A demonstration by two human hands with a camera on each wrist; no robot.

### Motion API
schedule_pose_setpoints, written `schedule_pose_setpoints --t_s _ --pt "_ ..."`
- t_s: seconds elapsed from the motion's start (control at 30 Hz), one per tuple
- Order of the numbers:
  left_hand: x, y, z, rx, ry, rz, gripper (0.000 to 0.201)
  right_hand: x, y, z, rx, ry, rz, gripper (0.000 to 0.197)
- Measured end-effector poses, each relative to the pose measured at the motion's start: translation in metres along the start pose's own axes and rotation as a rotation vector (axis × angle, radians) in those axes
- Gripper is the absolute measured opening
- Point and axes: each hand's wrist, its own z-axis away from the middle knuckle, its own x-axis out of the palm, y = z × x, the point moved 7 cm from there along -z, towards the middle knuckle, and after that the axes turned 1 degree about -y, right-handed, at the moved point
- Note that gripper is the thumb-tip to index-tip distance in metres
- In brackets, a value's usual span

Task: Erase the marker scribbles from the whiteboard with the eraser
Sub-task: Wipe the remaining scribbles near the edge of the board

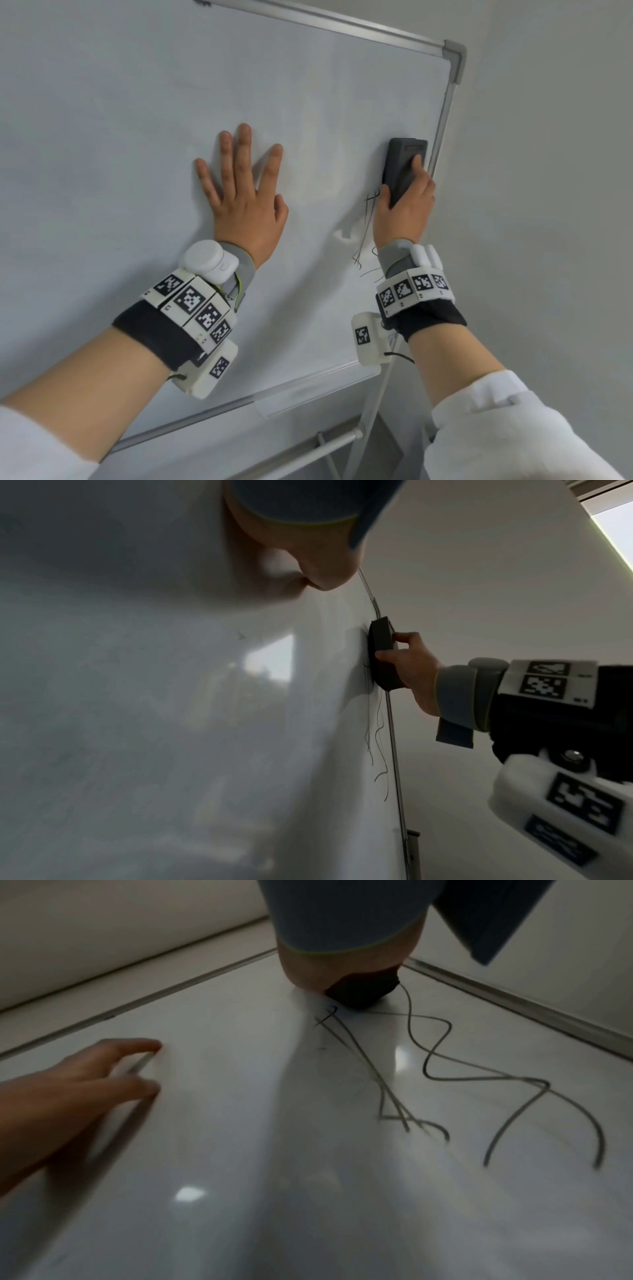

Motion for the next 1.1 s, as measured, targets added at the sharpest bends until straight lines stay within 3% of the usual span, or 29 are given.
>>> schedule_pose_setpoints --t_s 0.23,0.3,0.5,0.83,1.03,1.1 --pt "0.007 0.004 0.001 -0.007 -0.016 0.029 0.061 0.026 -0.019 0.046 -0.228 -0.164 0.031 0.06" --pt "0.009 0.006 0.003 0.005 -0.018 0.032 0.06 0.022 -0.014 0.038 -0.225 -0.165 0.04 0.06" --pt "0.011 0.01 0.009 0.033 0.003 0.021 0.06 -0.002 0.026 0.01 0.052 -0.003 -0.011 0.061" --pt "0.012 0.01 0.007 0.013 0.021 0.029 0.059 0.01 0.01 0.046 -0.199 -0.176 0.041 0.058" --pt "0.013 0.013 0.009 0.021 0.03 0.023 0.059 -0.009 0.038 0.01 0.079 -0.017 0.005 0.061" --pt "0.011 0.012 0.009 0.021 0.036 0.015 0.059 -0.007 0.035 0.01 0.082 -0.006 -0.003 0.062"
